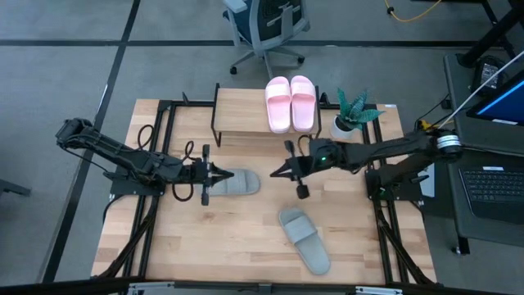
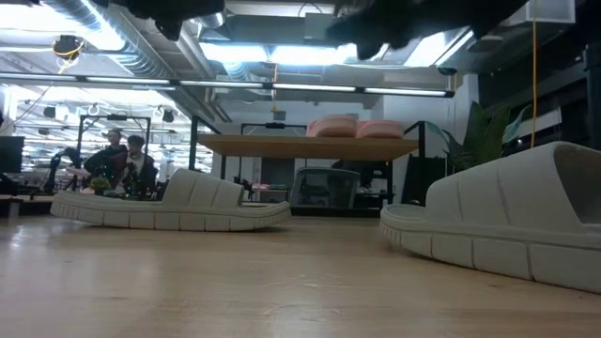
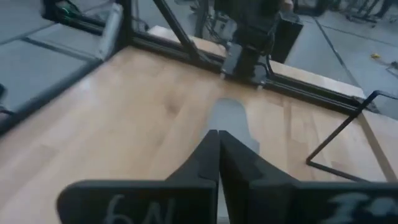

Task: Pick and place slides into the shelf
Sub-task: Put the left gray slipper on the shelf

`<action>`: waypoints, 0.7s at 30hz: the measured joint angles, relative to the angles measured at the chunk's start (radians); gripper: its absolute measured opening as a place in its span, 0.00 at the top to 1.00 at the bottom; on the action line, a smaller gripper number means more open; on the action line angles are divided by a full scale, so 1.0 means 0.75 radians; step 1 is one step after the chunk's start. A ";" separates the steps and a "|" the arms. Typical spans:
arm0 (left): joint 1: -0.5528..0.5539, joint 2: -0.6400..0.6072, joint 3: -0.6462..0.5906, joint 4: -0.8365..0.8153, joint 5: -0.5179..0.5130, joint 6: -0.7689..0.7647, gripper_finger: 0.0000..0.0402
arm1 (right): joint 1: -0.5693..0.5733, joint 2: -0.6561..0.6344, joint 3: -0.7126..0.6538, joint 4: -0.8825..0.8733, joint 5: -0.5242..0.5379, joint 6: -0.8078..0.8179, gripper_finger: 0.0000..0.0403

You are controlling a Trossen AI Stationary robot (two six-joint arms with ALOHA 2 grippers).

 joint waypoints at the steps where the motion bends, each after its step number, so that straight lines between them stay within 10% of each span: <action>1: 0.009 0.000 0.000 0.000 -0.002 0.002 0.98 | -0.001 -0.035 -0.009 -0.004 -0.031 0.010 0.99; 11: 0.132 0.000 0.001 -0.098 0.069 -0.055 1.00 | -0.003 -0.470 -0.456 0.267 -0.067 0.123 0.99; 21: 0.183 0.017 0.115 -0.277 0.142 -0.525 1.00 | -0.002 -0.705 -0.849 0.644 -0.068 0.226 0.98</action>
